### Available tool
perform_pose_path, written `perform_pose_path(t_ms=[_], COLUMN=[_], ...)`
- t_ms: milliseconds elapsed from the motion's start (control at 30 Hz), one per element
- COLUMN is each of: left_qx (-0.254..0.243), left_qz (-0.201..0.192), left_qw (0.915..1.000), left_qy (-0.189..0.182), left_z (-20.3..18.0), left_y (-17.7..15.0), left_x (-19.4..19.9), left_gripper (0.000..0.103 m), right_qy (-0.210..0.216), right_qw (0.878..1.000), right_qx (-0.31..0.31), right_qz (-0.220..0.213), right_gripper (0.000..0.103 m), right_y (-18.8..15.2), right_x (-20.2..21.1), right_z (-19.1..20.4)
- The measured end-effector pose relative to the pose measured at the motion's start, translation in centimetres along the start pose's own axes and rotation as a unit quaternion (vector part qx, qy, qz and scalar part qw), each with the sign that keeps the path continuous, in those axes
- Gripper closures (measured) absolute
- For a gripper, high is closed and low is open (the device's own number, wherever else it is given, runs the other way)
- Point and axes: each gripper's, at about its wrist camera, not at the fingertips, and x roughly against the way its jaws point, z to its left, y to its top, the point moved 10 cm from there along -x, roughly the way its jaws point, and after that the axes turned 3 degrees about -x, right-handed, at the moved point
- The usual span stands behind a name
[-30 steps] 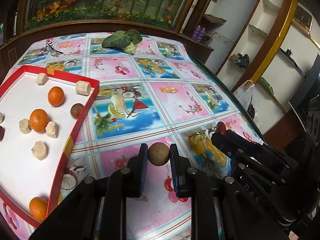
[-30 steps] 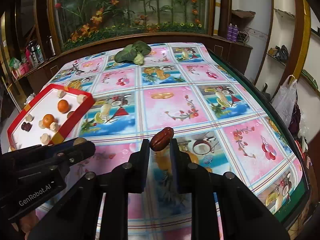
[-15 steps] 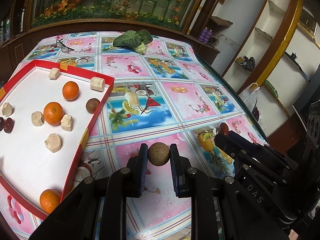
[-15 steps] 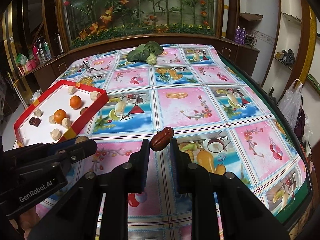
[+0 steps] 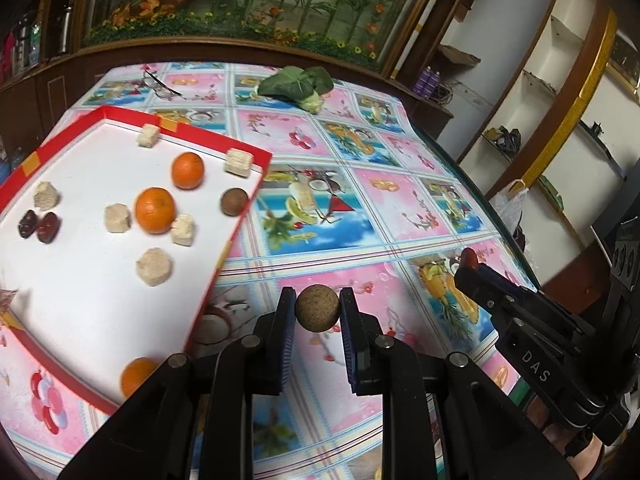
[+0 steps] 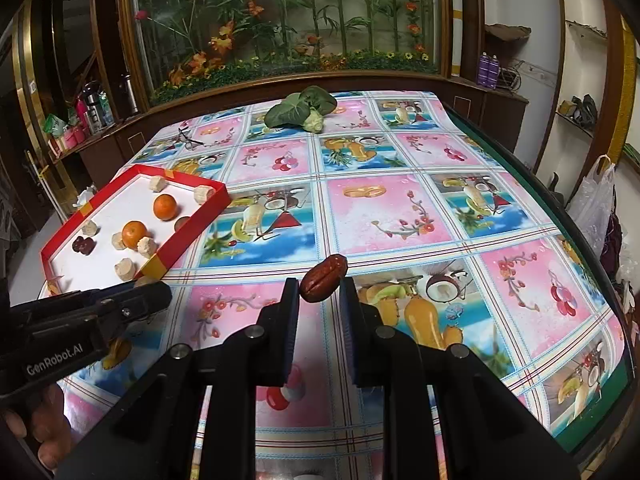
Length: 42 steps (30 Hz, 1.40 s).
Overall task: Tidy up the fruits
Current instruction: 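Carry the red date with the right tool while the left tool carries the brown ball over the tray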
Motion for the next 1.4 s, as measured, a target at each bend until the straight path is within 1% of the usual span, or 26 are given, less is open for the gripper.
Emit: perform_pose_path(t_ms=[200, 433, 933, 1200, 1400], left_qx=[-0.002, 0.01, 0.031, 0.05, 0.066], left_qz=[-0.014, -0.014, -0.027, -0.039, -0.043], left_qw=[0.9998, 0.9996, 0.9985, 0.9966, 0.9942], left_qy=[0.012, 0.022, 0.036, 0.052, 0.074], left_z=[1.0, 2.5, 5.0, 7.3, 9.8], left_y=[0.0, -0.1, 0.6, 1.1, 1.5], left_x=[1.0, 1.2, 2.2, 3.3, 3.7], left_gripper=[0.083, 0.083, 0.083, 0.083, 0.083], right_qy=[0.016, 0.033, 0.042, 0.053, 0.067], right_qw=[1.0, 0.999, 0.999, 0.998, 0.996], right_qx=[0.004, 0.011, 0.025, 0.038, 0.059], right_qz=[-0.002, 0.003, 0.009, 0.003, -0.002], right_gripper=[0.081, 0.081, 0.081, 0.081, 0.081], right_y=[-0.3, -0.6, -0.3, 0.3, 1.3], right_x=[0.0, -0.5, -1.4, -1.1, -0.9], right_z=[1.0, 2.3, 3.6, 5.0, 7.3])
